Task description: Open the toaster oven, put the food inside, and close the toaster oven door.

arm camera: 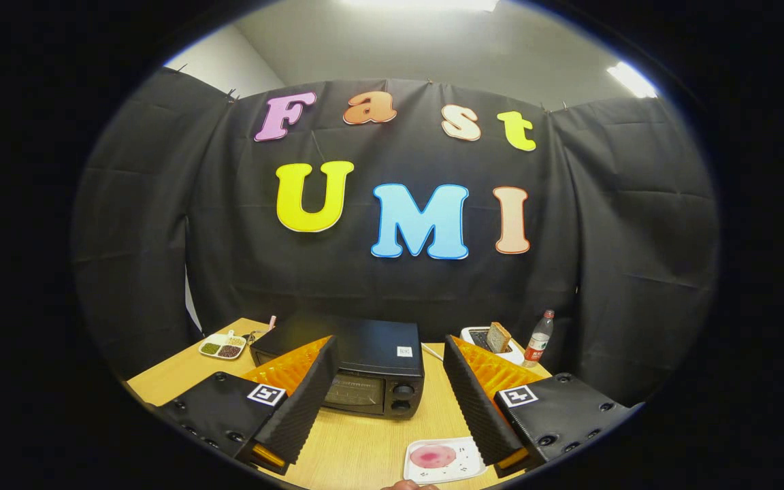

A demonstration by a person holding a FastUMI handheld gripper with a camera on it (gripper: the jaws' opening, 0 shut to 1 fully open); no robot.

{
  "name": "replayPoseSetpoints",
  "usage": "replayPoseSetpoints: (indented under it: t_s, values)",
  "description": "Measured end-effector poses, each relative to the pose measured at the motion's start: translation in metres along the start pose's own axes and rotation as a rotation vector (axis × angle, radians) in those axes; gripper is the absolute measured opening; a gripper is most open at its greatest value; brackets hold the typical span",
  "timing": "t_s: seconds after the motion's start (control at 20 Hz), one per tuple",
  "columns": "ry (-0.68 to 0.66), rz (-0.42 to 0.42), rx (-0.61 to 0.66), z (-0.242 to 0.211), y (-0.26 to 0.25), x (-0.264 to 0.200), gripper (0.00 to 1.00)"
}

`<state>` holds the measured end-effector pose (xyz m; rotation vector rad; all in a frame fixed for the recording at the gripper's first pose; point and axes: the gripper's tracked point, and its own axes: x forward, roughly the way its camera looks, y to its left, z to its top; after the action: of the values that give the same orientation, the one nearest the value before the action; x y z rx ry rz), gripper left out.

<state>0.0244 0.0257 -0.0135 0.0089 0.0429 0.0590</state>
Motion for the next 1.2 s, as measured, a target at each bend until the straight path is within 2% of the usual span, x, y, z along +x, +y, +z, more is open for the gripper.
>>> replayPoseSetpoints:
  t_s: [0.6, 1.0, 1.2]
  values:
    - [0.08, 0.035, 0.002, -0.01, 0.051, 0.055, 0.98]
    - [0.146, 0.036, -0.01, -0.037, 0.091, 0.101, 0.98]
    - [0.207, 0.024, -0.024, -0.063, 0.106, 0.128, 0.98]
